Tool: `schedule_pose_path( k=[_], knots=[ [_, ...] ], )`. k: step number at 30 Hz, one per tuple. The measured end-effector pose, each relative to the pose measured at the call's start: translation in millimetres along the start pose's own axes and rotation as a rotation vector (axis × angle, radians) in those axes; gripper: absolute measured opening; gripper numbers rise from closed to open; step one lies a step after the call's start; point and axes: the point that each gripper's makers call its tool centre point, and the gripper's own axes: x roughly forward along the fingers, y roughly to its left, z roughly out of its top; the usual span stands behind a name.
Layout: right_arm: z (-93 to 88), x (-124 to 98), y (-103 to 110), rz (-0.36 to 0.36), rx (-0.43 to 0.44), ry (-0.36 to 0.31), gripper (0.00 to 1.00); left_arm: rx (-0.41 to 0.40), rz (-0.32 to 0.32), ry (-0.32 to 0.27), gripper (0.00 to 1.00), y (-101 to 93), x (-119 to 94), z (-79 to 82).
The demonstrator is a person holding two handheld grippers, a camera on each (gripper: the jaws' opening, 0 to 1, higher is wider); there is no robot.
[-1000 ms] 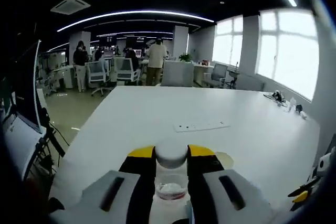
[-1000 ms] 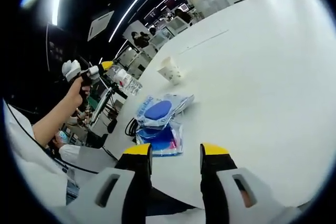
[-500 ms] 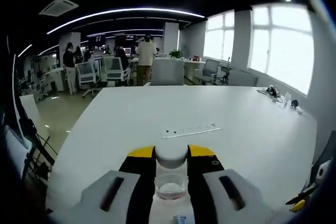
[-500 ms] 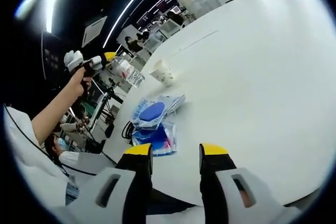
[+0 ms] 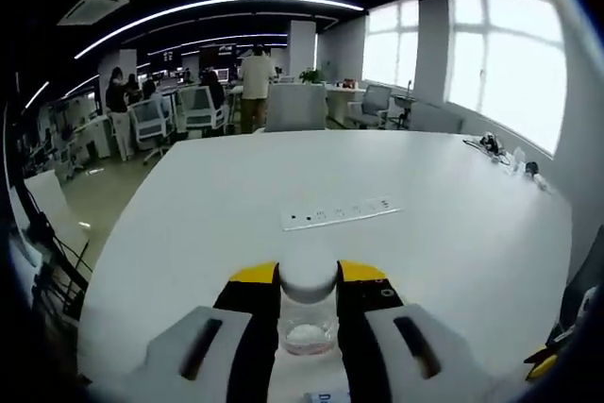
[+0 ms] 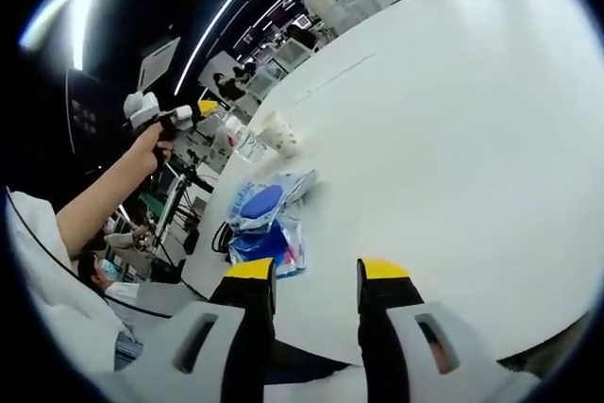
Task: Arrange the tabletop items into an orderly group along one side of the table until the central work area is clear of visible clutter.
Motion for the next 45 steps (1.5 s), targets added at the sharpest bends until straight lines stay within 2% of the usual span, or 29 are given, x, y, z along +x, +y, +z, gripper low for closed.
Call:
schedule_pose_path(
  k=[11, 13, 18, 25, 29, 32, 33, 37, 39, 40, 43, 44, 45],
  knots=[
    [-1.1, -0.2, -1.8, -0.006, 0.011, 0.000, 0.32, -0.002, 0.003, 0.054, 0.21, -2.8, 9.0, -24.6],
    [-1.8, 0.9, -2.4, -0.003, 0.009, 0.004, 0.32, -0.004, 0.015, 0.023, 0.21, -0.9, 8.2, -19.4],
    [-1.1, 3.4, -0.2, 0.009, 0.002, 0.009, 0.32, -0.012, 0.017, 0.028, 0.21, -2.8, 5.0, -19.7],
    [-3.8, 8.5, 4.2, 0.020, -0.006, 0.027, 0.32, 0.027, 0.026, -0.007, 0.21, -12.5, -1.1, -23.0],
    [-6.2, 11.9, 8.6, 0.028, -0.012, 0.042, 0.32, 0.011, 0.036, -0.024, 0.21, -14.5, -2.8, -25.4],
    [-6.8, 13.8, 12.8, 0.037, -0.018, 0.054, 0.32, -0.010, 0.049, 0.012, 0.22, -11.5, 1.1, -37.6],
    [-7.1, 14.6, 13.9, 0.041, -0.024, 0.059, 0.32, 0.029, 0.058, -0.022, 0.22, -10.2, 1.1, -34.8],
    [-7.3, 15.7, 14.2, 0.047, -0.033, 0.064, 0.32, 0.021, 0.066, -0.030, 0.23, -7.1, 4.5, -35.3],
    [-7.0, 15.7, 13.4, 0.045, -0.032, 0.063, 0.33, -0.083, 0.060, -0.068, 0.32, -5.4, 4.8, -31.5],
    [-6.9, 15.6, 13.4, 0.045, -0.031, 0.063, 0.33, -0.090, 0.061, -0.078, 0.47, -4.6, 4.5, -30.2],
    [-6.0, 15.2, 14.0, 0.046, -0.038, 0.056, 0.34, -0.098, 0.071, -0.179, 0.89, -0.4, 1.5, -17.8],
    [-5.9, 15.3, 14.4, 0.048, -0.039, 0.054, 0.34, -0.103, 0.075, -0.207, 0.98, 1.0, -1.1, -14.7],
    [-5.7, 15.4, 15.2, 0.049, -0.039, 0.053, 0.35, -0.110, 0.073, -0.235, 0.99, 1.5, -4.1, -12.0]
  ],
)
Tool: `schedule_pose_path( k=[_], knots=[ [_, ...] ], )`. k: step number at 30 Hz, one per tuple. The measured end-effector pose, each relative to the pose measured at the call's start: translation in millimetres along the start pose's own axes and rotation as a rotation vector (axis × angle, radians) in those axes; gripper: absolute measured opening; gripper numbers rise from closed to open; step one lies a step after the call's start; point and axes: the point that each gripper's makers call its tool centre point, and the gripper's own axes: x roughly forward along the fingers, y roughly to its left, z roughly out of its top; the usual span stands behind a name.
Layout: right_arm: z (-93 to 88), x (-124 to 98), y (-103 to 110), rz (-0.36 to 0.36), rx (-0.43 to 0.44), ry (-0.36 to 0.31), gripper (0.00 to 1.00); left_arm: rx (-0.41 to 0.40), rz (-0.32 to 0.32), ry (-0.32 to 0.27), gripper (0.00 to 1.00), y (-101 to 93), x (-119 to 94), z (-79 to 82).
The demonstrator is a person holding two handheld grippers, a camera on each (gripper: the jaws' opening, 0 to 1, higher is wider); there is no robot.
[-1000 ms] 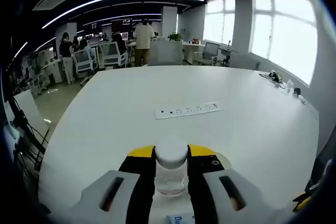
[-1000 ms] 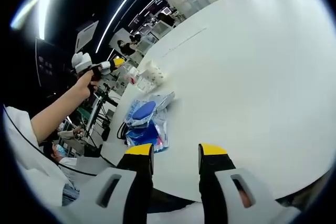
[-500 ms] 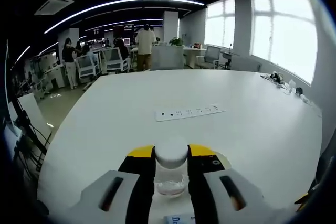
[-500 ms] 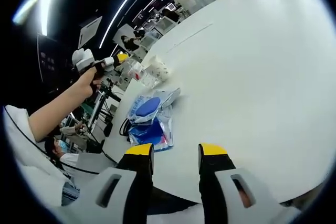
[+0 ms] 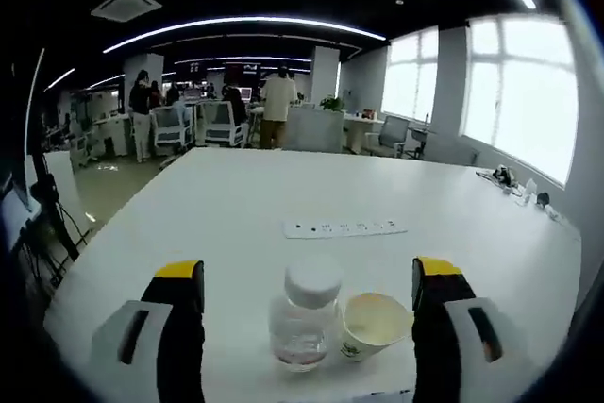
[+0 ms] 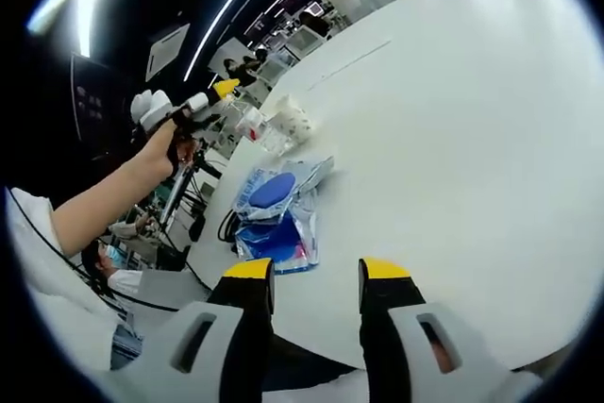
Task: Arrange the tabletop items into an orderly group along one side of the table until the central work area is clear of visible clutter.
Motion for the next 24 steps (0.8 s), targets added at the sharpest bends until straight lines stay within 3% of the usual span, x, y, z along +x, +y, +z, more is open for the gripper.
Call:
schedule_pose_path(
  k=[2, 4, 5, 8, 15, 24],
  knots=[
    [-0.5, 0.9, 0.8, 0.004, -0.003, 0.003, 0.36, -0.033, -0.038, -0.029, 0.99, 1.2, -3.9, 2.0],
    [-1.5, 2.2, 2.0, 0.005, -0.012, 0.009, 0.36, -0.053, -0.072, 0.005, 1.00, -0.1, -3.0, -5.4],
    [-1.7, 2.8, 2.4, 0.007, -0.014, 0.012, 0.36, -0.054, -0.067, 0.033, 1.00, 2.2, -3.5, -10.2],
    [-1.5, 3.4, 3.3, 0.009, -0.020, 0.016, 0.36, -0.035, -0.052, 0.021, 1.00, 7.7, -5.6, -9.3],
    [-0.5, 3.9, 1.7, 0.008, -0.027, 0.017, 0.36, -0.016, -0.052, 0.052, 1.00, 10.0, -14.7, -11.7],
    [-3.1, 6.2, 2.4, 0.012, -0.031, 0.029, 0.36, 0.021, -0.095, 0.127, 0.94, 12.6, -39.2, -29.0]
  ],
)
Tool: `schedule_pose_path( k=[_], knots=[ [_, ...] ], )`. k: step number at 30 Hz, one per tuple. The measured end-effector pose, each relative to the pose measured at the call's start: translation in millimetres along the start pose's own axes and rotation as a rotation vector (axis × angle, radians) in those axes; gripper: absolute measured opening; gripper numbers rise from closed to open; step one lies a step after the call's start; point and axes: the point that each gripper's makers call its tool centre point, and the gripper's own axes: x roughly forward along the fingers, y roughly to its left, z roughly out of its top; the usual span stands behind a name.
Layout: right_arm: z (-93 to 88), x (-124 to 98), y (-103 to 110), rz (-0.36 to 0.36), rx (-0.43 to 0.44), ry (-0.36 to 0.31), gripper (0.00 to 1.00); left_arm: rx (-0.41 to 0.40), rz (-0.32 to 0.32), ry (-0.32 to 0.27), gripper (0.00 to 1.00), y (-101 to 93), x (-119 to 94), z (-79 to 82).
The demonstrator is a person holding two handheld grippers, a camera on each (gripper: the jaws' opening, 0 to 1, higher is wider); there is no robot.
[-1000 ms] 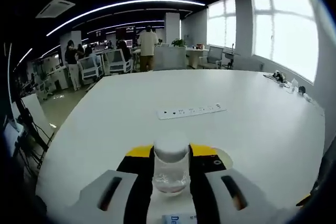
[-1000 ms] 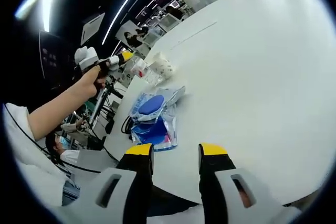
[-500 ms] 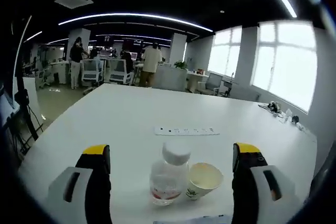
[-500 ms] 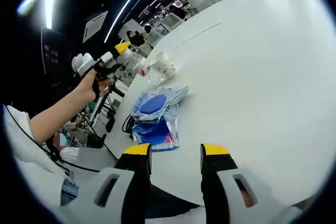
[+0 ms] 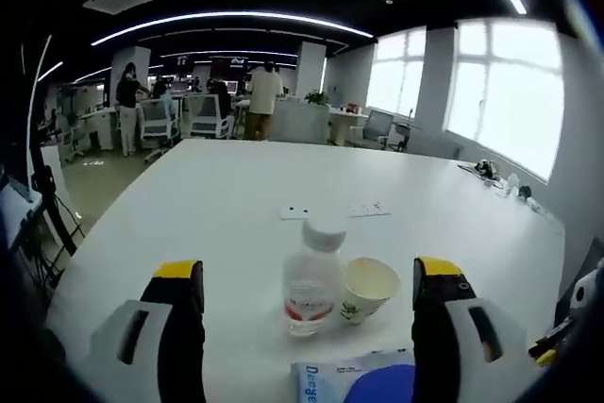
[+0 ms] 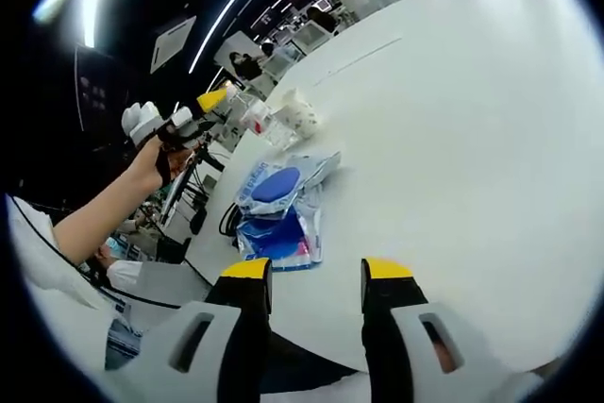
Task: Arrange the tabletop items into an orderly group along one side of the table until the central work area is clear of visible clutter.
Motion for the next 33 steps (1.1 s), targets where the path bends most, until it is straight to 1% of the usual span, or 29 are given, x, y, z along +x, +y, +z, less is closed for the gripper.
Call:
schedule_pose_path(
  k=[4, 7, 10, 13, 14, 15, 16, 22, 24, 27, 32, 33],
  knots=[
    [1.8, 0.9, 0.8, 0.003, -0.004, 0.001, 0.36, -0.011, 0.000, 0.015, 0.90, 3.6, -8.9, -6.2],
    [4.2, 1.8, 1.0, 0.009, -0.003, -0.002, 0.36, -0.035, -0.010, 0.047, 0.83, 4.7, -17.0, -16.1],
    [5.1, 2.5, 0.2, 0.011, -0.006, 0.001, 0.36, -0.028, -0.007, 0.054, 0.83, 6.4, -22.6, -22.6],
    [4.6, 3.8, 0.3, 0.013, -0.009, 0.008, 0.36, -0.050, -0.006, 0.071, 0.81, 9.8, -29.6, -32.4],
    [3.8, 4.6, 0.6, 0.014, -0.008, 0.013, 0.36, -0.064, -0.001, 0.086, 0.80, 11.3, -32.6, -38.5],
    [3.2, 5.2, 0.6, 0.014, -0.008, 0.017, 0.36, -0.061, 0.008, 0.108, 0.80, 15.4, -33.8, -45.8],
    [2.1, 6.0, 1.5, 0.015, -0.009, 0.022, 0.36, -0.059, 0.012, 0.116, 0.79, 16.2, -35.8, -49.7],
    [-0.7, 8.5, 2.3, 0.029, 0.009, 0.032, 0.36, -0.087, 0.003, 0.148, 0.77, 15.6, -45.3, -69.2],
    [-2.3, 8.6, 0.4, 0.021, -0.003, 0.043, 0.36, -0.097, 0.005, 0.157, 0.77, 16.2, -46.6, -74.8],
    [-2.7, 9.0, -0.8, 0.017, -0.008, 0.049, 0.36, -0.114, 0.003, 0.167, 0.75, 15.9, -47.5, -79.6],
    [-0.9, 10.6, -1.6, 0.016, -0.010, 0.049, 0.36, -0.117, 0.005, 0.184, 0.73, 15.7, -49.2, -86.4],
    [-1.5, 12.1, -4.1, 0.004, -0.026, 0.061, 0.35, -0.124, 0.009, 0.186, 0.73, 15.4, -51.8, -88.7]
  ],
)
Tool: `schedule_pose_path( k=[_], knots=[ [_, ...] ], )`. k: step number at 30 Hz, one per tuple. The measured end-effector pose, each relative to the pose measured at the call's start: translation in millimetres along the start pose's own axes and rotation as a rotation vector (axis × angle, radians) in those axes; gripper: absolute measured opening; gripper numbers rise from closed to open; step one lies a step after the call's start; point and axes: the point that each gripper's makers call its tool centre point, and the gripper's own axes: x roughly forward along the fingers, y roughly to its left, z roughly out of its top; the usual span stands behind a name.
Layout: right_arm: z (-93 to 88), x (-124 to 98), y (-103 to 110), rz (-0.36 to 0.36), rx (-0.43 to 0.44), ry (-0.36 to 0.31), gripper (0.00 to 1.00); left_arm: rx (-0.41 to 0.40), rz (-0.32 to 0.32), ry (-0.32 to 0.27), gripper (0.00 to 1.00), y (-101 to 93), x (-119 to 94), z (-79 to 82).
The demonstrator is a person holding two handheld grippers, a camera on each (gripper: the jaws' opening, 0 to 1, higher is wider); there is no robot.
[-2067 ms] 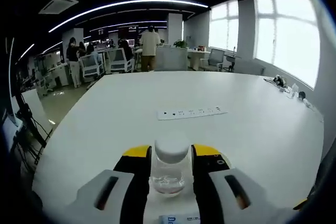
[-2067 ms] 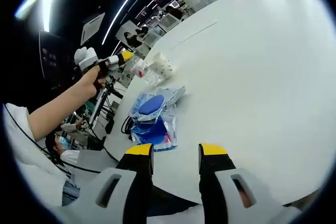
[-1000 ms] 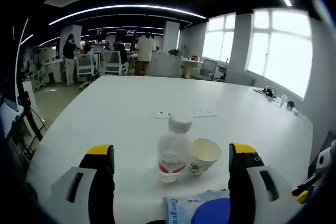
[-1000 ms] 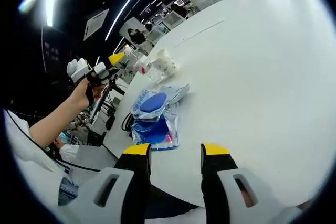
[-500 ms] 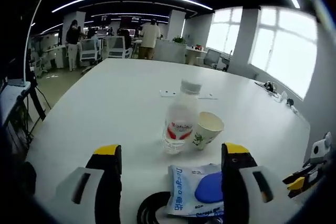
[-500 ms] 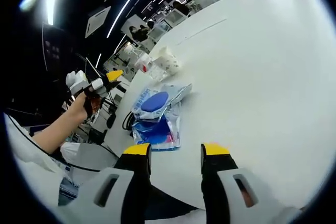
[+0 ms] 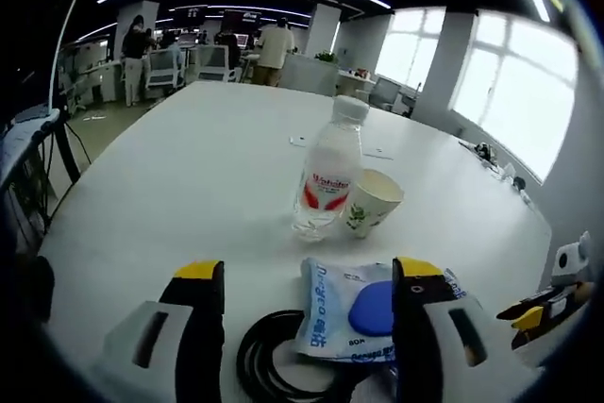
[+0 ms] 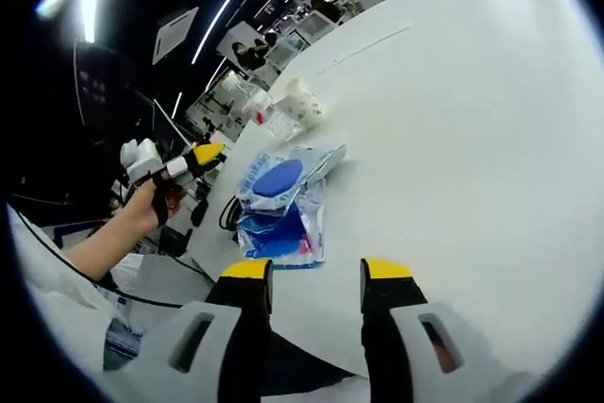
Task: Arrange the tabletop items into an orderly group along one side of the table until the central work area is clear of visible clutter.
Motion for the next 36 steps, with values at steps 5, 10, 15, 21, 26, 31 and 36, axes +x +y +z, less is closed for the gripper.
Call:
schedule_pose_path(
  k=[5, 10, 15, 21, 26, 31, 36],
  knots=[
    [0.4, 11.0, 0.4, -0.006, -0.039, 0.040, 0.35, -0.033, 0.003, 0.032, 0.68, 4.2, -3.5, -18.1],
    [15.8, 26.9, 12.0, 0.041, 0.024, 0.020, 0.37, -0.052, -0.003, 0.064, 0.61, 7.0, -8.8, -33.2],
    [33.2, 46.6, 21.6, 0.051, -0.009, 0.021, 0.42, -0.097, -0.005, 0.087, 0.58, 10.4, -10.4, -44.1],
    [50.4, 66.8, 19.2, 0.056, 0.093, 0.000, 0.45, -0.135, -0.007, 0.109, 0.57, 12.2, -7.9, -54.3],
    [53.2, 78.5, 15.8, 0.053, 0.116, 0.006, 0.44, -0.169, -0.003, 0.129, 0.54, 12.1, -6.1, -61.7],
    [53.3, 90.6, 15.1, 0.049, 0.153, 0.012, 0.42, -0.183, -0.008, 0.150, 0.46, 10.3, -2.8, -69.1],
    [51.0, 100.1, 22.5, 0.068, 0.182, 0.020, 0.39, -0.190, -0.005, 0.158, 0.45, 9.2, -1.4, -73.4]
  ],
)
